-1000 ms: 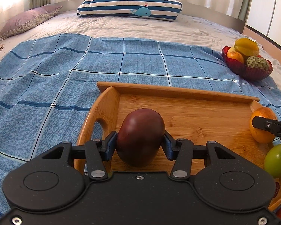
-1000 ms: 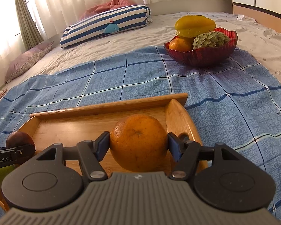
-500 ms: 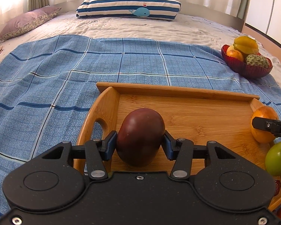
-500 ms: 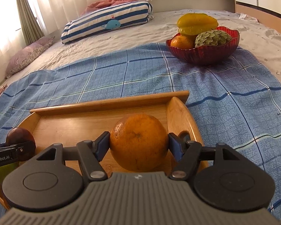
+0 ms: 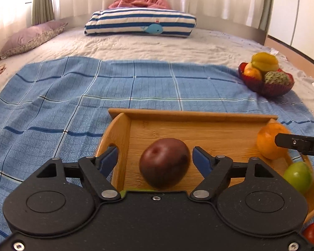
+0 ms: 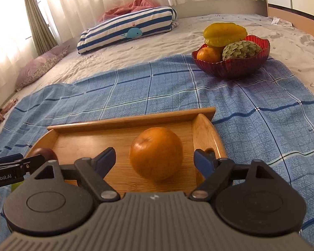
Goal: Organize fruits
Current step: 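Open both tools to release the plum and orange on the tray, then raise both tools off the tray and move toward the red dates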
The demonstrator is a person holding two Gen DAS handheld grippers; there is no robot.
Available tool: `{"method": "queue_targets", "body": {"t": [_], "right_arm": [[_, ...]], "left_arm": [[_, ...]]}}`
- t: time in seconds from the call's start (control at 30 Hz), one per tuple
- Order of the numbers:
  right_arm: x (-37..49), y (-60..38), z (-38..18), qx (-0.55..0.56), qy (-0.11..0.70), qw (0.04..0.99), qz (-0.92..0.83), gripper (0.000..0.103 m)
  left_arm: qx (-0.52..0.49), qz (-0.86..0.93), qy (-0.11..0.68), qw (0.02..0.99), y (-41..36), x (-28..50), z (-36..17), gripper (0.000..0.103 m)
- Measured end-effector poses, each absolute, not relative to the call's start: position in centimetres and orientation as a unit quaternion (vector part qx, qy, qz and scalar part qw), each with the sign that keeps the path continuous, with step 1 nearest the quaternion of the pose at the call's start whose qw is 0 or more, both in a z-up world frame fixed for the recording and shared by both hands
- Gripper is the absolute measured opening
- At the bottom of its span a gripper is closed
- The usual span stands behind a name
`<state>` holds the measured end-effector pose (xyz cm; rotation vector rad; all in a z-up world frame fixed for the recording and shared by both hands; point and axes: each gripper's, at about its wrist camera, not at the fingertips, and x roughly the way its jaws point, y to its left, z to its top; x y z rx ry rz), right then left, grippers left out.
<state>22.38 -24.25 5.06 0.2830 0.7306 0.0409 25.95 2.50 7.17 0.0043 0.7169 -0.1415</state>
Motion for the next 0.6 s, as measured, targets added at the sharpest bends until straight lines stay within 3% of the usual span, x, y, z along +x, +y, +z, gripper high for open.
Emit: {"method": "queue_targets", "body": {"t": [0.6], "right_arm": [[11.9,-22.8,8.8,0.108,0.253,0.959,0.062,0.097]], "left_arm": [[-0.001,-0.145,0.254,0.956,2.0,14.2,11.5,0.089]]}}
